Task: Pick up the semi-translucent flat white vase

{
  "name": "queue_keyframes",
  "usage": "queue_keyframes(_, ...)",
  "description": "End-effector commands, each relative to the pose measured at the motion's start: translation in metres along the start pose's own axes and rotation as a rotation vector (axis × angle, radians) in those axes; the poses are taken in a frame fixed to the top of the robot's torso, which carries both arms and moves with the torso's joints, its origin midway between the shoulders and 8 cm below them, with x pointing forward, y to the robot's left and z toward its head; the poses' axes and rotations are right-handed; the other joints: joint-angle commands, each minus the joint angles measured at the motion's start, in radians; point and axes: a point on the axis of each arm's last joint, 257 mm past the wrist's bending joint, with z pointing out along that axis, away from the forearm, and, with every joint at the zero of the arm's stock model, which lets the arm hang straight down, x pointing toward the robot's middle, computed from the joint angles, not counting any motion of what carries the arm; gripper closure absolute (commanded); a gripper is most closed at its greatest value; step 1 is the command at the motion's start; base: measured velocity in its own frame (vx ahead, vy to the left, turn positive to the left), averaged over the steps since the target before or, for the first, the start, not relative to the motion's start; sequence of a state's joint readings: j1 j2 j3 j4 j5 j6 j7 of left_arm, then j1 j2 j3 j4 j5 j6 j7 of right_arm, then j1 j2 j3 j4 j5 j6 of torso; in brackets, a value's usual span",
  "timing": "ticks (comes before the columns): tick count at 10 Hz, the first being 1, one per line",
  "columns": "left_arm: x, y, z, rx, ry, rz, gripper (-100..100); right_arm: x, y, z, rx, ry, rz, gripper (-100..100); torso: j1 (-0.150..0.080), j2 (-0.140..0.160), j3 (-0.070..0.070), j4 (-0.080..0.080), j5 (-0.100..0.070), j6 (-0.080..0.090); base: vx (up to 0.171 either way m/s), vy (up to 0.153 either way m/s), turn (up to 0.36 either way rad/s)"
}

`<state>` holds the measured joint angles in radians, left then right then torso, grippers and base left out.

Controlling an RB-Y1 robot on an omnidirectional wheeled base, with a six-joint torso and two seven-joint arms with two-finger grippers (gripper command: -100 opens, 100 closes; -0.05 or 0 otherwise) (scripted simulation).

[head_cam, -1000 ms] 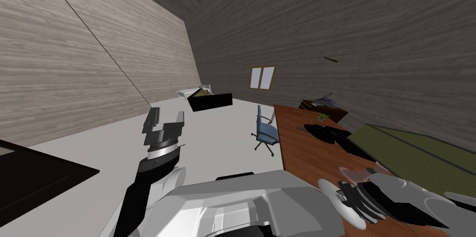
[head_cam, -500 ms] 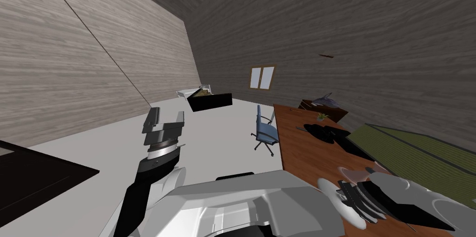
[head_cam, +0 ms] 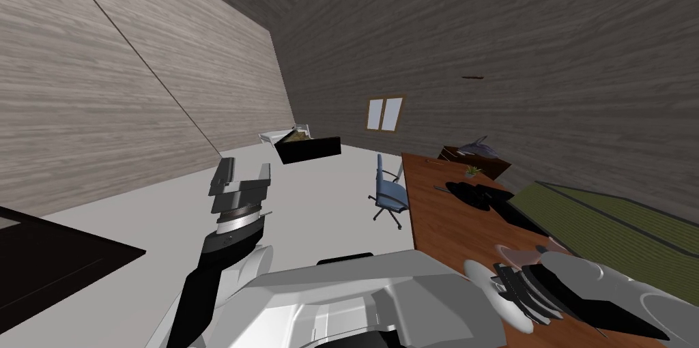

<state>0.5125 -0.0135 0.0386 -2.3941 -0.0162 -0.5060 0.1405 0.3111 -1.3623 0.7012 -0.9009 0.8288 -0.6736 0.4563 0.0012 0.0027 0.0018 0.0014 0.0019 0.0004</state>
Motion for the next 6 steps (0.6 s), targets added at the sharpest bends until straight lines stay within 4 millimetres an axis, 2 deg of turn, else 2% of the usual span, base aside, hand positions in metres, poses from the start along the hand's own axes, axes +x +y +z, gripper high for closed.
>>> queue_keyframes(1, 0.000, 0.000, 0.000, 0.000, 0.000, 0.000, 0, 0.003, -0.003, -0.007, 0.013, 0.015, 0.001, 100, 0.000, 0.000, 0.000, 0.000, 0.000, 0.000, 0.000, -0.009, 0.008)
queue_keyframes(2, 0.000, 0.000, 0.000, 0.000, 0.000, 0.000, 0, -0.008, 0.000, -0.004, 0.004, -0.006, -0.011, 100, 0.000, 0.000, 0.000, 0.000, 0.001, 0.000, -0.002, -0.014, -0.008)
queue_keyframes(3, 0.000, 0.000, 0.000, 0.000, 0.000, 0.000, 0, -0.004, -0.004, -0.011, 0.019, 0.012, -0.010, 100, 0.000, 0.000, 0.000, 0.000, 0.000, 0.000, -0.001, -0.015, 0.012)
queue_keyframes(4, 0.000, 0.000, 0.000, 0.000, 0.000, 0.000, 0, -0.014, -0.001, -0.008, 0.011, -0.007, -0.021, 100, 0.000, 0.000, 0.000, 0.000, 0.001, 0.000, -0.003, -0.018, -0.003)
queue_keyframes(5, 0.000, 0.000, 0.000, 0.000, 0.000, 0.000, 0, -0.009, -0.002, -0.008, 0.012, 0.000, -0.016, 100, 0.000, 0.000, 0.000, 0.000, 0.001, 0.000, -0.001, -0.005, 0.005)
queue_keyframes(6, 0.000, 0.000, 0.000, 0.000, 0.000, 0.000, 0, -0.011, -0.003, -0.008, 0.013, -0.001, -0.016, 0, 0.001, 0.000, 0.000, 0.000, 0.001, 0.000, 0.000, 0.000, 0.000)
